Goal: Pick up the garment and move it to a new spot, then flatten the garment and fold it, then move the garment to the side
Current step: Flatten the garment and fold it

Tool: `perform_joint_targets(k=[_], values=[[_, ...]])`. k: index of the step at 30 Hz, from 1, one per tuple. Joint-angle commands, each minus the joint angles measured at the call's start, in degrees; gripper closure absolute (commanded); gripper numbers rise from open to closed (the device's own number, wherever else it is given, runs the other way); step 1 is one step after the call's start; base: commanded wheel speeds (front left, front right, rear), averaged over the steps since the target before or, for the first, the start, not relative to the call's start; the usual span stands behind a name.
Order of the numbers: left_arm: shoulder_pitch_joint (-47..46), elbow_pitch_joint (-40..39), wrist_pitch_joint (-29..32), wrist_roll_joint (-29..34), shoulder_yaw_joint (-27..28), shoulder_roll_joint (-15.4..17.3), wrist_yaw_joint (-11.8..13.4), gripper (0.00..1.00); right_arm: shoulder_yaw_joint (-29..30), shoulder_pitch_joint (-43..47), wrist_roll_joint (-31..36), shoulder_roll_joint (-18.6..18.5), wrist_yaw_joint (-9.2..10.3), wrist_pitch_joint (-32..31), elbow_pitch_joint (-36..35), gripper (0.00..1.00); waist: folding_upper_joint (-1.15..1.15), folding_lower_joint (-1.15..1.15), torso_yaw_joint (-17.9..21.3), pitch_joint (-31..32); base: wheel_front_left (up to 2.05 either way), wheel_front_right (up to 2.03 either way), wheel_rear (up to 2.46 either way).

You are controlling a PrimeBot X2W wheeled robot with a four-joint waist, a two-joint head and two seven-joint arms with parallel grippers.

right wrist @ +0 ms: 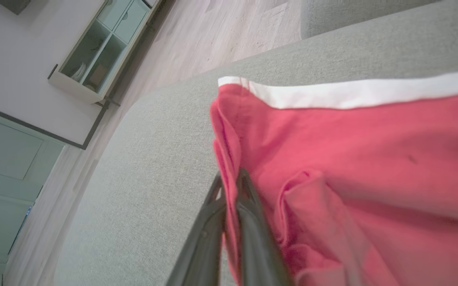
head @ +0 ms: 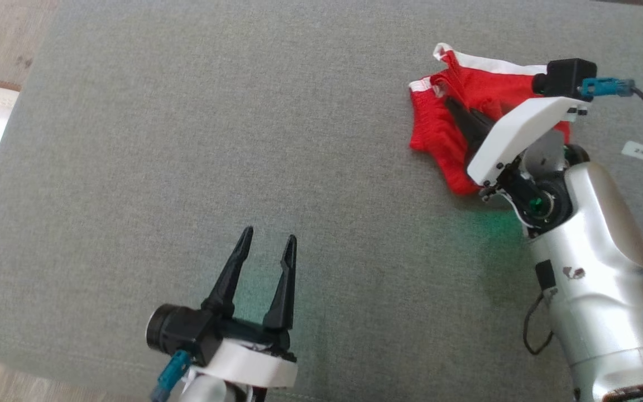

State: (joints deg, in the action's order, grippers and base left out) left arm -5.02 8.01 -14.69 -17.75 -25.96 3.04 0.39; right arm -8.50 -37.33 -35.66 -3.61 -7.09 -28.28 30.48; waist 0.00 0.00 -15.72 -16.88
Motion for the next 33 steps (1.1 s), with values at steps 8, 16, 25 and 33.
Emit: perform_joint_targets(k=[8, 16, 25, 33], values=[[1.0, -0.3, -0.3, -0.3, 3.2, -0.2, 0.9, 0.0, -9.9, -0.6, -13.4, 0.7, -0.4, 3.0, -1.6, 0.0, 0.0, 0.0, 2.9, 2.4, 0.0, 0.0, 0.0], [3.5, -0.5, -0.3, 1.0, 9.0, -0.2, 1.0, 0.0, -11.1, 6.2, -8.0, -0.3, -0.4, 11.3, -11.4, 0.0, 0.0, 0.0, 8.3, 7.8, 0.0, 0.0, 0.0], [7.3, -2.8, -0.3, 2.7, 13.9, -0.2, -0.1, 0.0, -1.5, 21.1, 12.0, -8.4, -0.4, 23.9, -21.0, 0.0, 0.0, 0.0, 11.8, 12.3, 0.0, 0.0, 0.0], [8.7, -4.4, -0.3, 3.4, 14.8, -0.2, -0.4, 0.0, 6.4, 28.0, 19.0, -9.0, -0.4, 32.0, -16.6, 0.0, 0.0, 0.0, 12.1, 12.4, 0.0, 0.0, 0.0]])
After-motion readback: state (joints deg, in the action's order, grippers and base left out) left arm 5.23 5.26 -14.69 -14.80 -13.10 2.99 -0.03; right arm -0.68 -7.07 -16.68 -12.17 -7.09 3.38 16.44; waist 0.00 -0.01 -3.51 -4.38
